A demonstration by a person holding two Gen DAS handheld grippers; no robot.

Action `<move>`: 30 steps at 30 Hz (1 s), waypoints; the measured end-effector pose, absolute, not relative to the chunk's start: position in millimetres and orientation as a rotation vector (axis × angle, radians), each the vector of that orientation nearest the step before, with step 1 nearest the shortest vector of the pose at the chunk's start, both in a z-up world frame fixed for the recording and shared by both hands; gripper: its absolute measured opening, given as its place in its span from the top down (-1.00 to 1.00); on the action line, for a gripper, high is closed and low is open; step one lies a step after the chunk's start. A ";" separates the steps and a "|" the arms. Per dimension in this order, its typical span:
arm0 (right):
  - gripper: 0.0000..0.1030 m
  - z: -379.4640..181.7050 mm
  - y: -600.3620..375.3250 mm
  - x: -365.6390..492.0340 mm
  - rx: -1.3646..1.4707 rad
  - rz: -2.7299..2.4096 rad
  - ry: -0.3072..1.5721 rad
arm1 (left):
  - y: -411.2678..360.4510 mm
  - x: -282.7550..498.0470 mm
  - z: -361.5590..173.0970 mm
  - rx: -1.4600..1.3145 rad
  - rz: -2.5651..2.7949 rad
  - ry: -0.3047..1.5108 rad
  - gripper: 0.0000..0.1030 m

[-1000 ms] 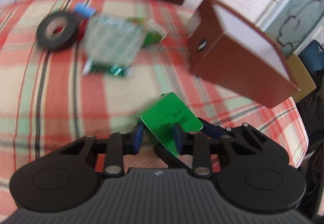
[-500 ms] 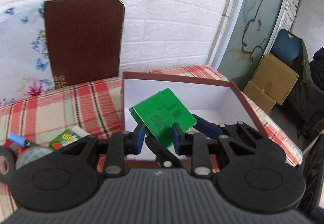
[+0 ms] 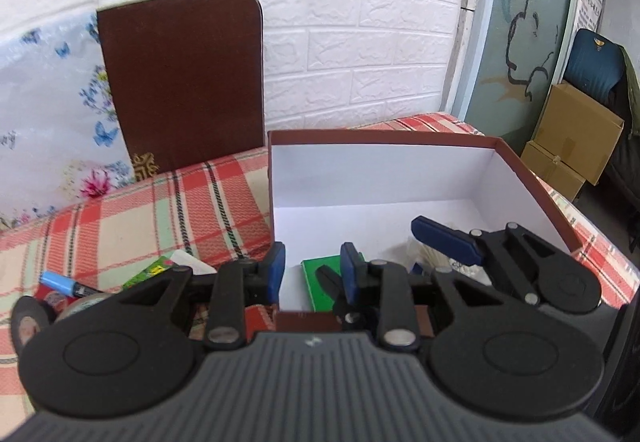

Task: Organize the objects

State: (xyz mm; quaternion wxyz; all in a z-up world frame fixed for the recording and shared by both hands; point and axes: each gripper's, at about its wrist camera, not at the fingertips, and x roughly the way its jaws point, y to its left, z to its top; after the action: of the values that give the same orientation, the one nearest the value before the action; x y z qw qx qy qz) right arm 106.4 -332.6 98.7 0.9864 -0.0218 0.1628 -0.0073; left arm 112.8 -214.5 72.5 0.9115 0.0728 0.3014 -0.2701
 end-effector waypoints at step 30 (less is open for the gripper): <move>-0.36 65.4 -232.7 45.9 -0.067 0.163 0.493 | -94.8 82.1 15.0 0.149 -0.253 0.736 0.21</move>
State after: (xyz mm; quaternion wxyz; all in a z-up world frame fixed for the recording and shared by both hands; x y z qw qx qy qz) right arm 45.9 -232.7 65.4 0.9659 -0.0331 0.2436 0.0808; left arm 82.1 -94.8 15.0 0.9225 0.0724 0.3585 -0.1233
